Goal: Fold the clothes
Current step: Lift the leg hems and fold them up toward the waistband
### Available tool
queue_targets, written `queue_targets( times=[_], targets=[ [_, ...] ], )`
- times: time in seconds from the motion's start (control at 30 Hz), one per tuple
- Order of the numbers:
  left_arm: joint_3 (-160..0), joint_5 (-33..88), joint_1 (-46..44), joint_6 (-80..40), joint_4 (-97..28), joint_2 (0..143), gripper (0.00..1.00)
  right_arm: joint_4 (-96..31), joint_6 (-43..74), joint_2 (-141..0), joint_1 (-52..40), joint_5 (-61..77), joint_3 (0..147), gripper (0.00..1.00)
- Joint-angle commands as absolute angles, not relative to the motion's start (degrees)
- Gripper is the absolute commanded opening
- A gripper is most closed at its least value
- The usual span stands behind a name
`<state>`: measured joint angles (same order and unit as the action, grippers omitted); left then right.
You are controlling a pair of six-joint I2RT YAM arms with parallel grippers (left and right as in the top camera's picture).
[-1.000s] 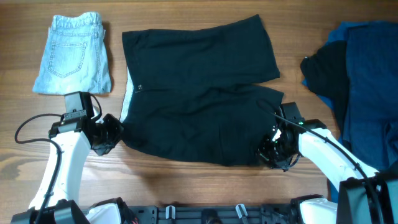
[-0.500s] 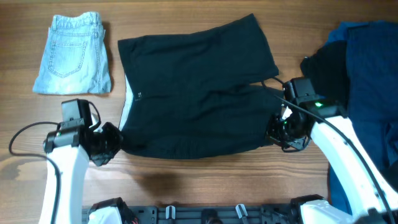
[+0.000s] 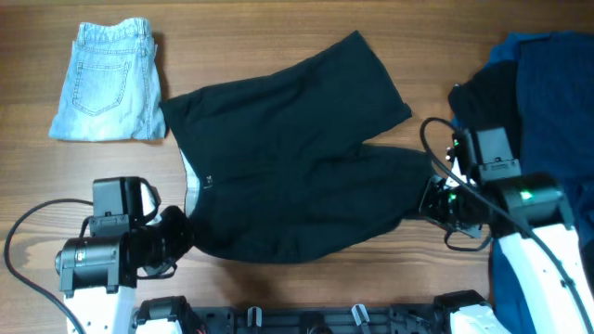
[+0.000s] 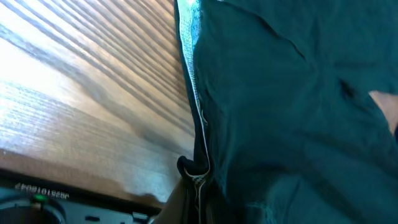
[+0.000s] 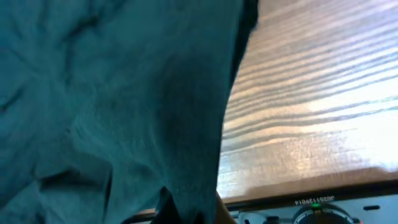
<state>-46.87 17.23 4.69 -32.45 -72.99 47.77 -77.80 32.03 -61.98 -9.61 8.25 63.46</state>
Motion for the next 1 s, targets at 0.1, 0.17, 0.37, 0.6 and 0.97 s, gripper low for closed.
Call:
queue_targets(
  times=[0.1, 0.17, 0.37, 0.6, 0.97],
  targets=[
    [-52.49, 14.20, -0.27, -36.75, -76.66, 47.31, 0.04, -80.18, 28.53, -61.28, -9.47, 6.31, 72.05, 0.04],
    [-53.78, 12.97, -0.25, -37.21, -76.53, 47.31, 0.04, -80.34, 28.60, -63.57, -9.47, 6.33, 74.56, 0.04],
    [-59.40, 3.46, -0.21, -38.24, -74.67, 47.97, 0.04, -82.08, 26.89, -78.17, -9.47, 4.69, 87.37, 0.04],
    [-59.40, 0.91, -0.21, -39.99, -63.92, 52.58, 0.04, -76.95, 23.92, -88.97, -9.47, 2.74, 98.85, 0.04],
    [-59.40, -5.08, -0.21, -39.94, -49.39, 69.67, 0.04, -58.50, 20.53, -99.04, -9.47, 2.52, 99.00, 0.04]
  ],
)
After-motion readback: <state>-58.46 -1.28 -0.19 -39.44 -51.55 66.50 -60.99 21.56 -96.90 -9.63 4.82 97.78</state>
